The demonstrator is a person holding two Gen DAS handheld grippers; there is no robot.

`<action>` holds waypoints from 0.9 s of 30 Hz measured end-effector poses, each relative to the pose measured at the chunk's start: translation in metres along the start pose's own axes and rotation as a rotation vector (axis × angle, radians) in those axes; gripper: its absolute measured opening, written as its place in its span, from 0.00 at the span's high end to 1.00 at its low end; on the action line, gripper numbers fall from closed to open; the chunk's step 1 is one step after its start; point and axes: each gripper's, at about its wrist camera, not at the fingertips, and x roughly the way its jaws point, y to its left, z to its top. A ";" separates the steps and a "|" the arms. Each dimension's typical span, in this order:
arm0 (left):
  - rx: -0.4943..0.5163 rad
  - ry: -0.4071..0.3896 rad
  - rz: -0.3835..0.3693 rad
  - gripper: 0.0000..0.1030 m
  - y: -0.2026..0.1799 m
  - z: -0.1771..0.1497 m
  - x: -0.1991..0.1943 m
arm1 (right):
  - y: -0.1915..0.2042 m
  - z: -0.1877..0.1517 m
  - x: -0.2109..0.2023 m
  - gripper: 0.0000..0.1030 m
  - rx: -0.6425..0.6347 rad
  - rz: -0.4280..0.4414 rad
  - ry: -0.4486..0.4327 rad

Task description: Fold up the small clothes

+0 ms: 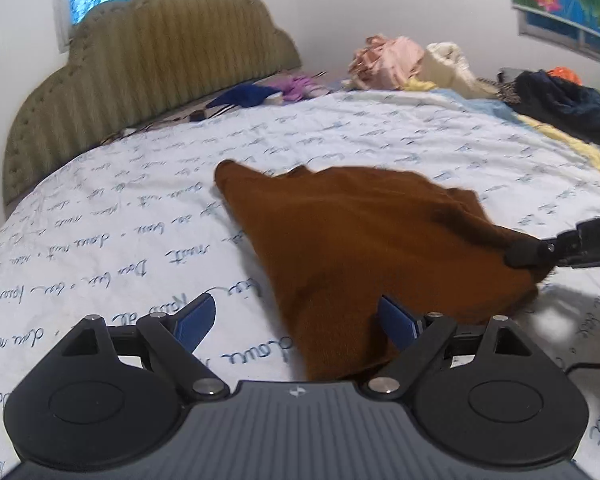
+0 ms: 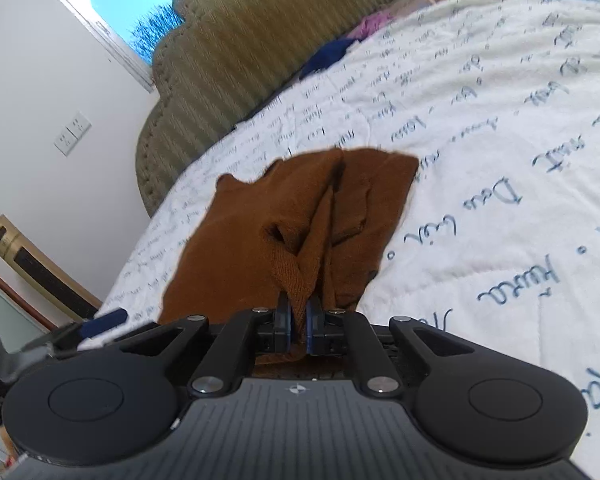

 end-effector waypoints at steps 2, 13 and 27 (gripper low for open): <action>0.012 -0.006 -0.004 0.14 0.000 0.000 -0.001 | 0.000 0.002 -0.001 0.90 -0.018 -0.010 0.009; -0.204 0.043 -0.119 0.13 0.041 0.033 0.032 | -0.021 0.041 0.007 0.21 0.005 -0.065 -0.013; -0.805 0.270 -0.472 0.14 0.120 0.051 0.175 | -0.039 0.095 0.120 0.24 0.056 0.095 0.169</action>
